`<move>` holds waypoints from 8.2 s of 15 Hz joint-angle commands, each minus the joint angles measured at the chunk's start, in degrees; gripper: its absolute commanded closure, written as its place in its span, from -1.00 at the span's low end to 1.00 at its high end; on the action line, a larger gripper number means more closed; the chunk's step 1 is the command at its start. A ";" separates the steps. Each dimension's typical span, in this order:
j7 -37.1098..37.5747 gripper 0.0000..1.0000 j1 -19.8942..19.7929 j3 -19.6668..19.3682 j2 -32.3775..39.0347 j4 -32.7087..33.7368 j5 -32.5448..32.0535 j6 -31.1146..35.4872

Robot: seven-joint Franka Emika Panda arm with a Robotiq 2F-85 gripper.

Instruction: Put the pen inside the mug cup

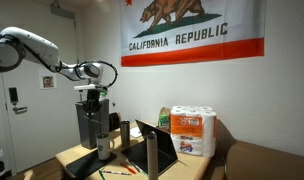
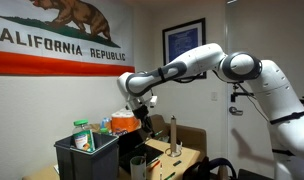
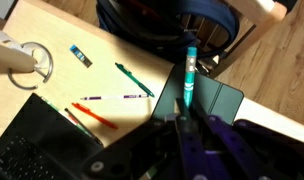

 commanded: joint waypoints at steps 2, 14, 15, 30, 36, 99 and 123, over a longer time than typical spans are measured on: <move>1.42 0.86 -0.93 1.06 -1.04 -4.48 -0.36 -4.17; 1.43 0.86 -1.61 0.91 1.62 -5.61 -0.77 -0.92; 1.46 0.86 -1.89 0.77 2.43 -5.26 -0.71 -0.54; 0.93 0.86 -2.74 0.40 7.71 1.67 -1.34 3.01; 1.15 0.86 -2.65 0.47 6.63 1.20 -1.46 3.38; -1.97 -1.00 -0.58 1.05 17.14 10.28 -4.07 2.59; 5.73 -1.00 -8.66 0.59 -18.98 -26.96 25.01 27.37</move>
